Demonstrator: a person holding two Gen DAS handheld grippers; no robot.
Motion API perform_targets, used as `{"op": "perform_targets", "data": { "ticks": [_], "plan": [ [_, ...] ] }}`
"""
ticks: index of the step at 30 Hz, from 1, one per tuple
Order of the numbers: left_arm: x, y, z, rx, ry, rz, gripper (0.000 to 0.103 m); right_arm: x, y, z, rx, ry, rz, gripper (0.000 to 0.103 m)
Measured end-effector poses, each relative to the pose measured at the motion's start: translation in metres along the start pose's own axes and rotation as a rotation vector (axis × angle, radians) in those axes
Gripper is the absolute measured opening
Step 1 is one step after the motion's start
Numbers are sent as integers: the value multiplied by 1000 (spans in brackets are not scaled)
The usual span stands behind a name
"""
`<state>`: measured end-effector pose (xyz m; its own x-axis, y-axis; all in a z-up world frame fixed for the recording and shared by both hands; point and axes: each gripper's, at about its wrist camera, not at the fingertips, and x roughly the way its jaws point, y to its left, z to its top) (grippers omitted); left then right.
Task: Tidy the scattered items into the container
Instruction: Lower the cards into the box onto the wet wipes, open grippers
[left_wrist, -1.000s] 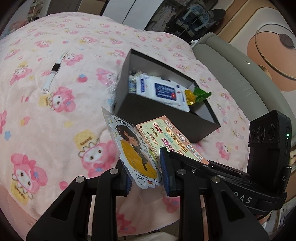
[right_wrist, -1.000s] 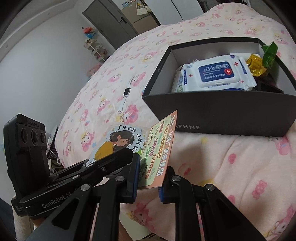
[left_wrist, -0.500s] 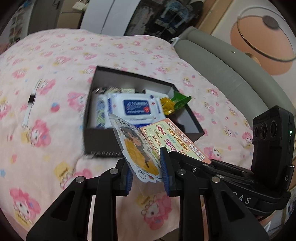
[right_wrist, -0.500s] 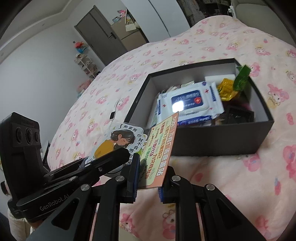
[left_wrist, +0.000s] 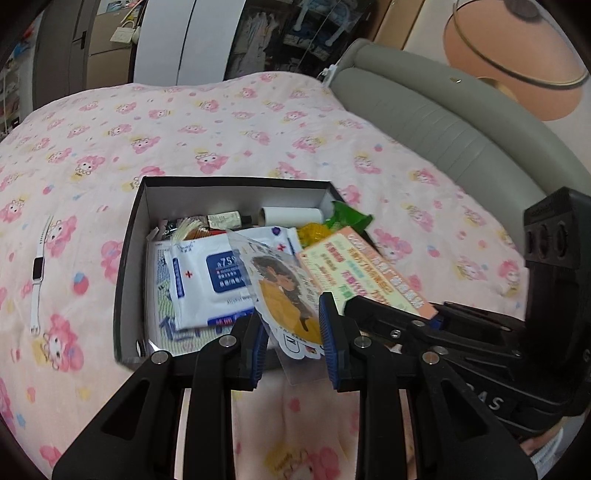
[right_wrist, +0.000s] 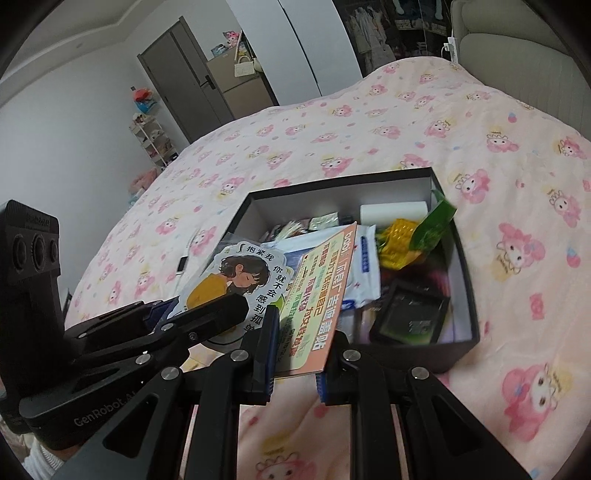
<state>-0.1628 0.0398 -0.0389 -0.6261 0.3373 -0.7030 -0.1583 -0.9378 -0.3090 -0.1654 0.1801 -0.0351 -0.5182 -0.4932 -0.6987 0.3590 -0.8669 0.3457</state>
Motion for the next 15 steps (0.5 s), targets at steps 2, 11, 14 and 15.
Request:
{"op": "perform_targets", "data": {
  "ticks": [2,11,14,15],
  "plan": [
    [13,2,6,-11,17,13,24,9,-9,6,6,3,-6,15],
    [68,14,24,-32,106,83,24,52,-44,23,58,27,5,15],
    [85,18,20,-23,159,143,24,73,-50,18,55,92,-20,15],
    [89,20,17,-14,175,165,24,76,-53,15,67,99,-29,16]
  ]
}}
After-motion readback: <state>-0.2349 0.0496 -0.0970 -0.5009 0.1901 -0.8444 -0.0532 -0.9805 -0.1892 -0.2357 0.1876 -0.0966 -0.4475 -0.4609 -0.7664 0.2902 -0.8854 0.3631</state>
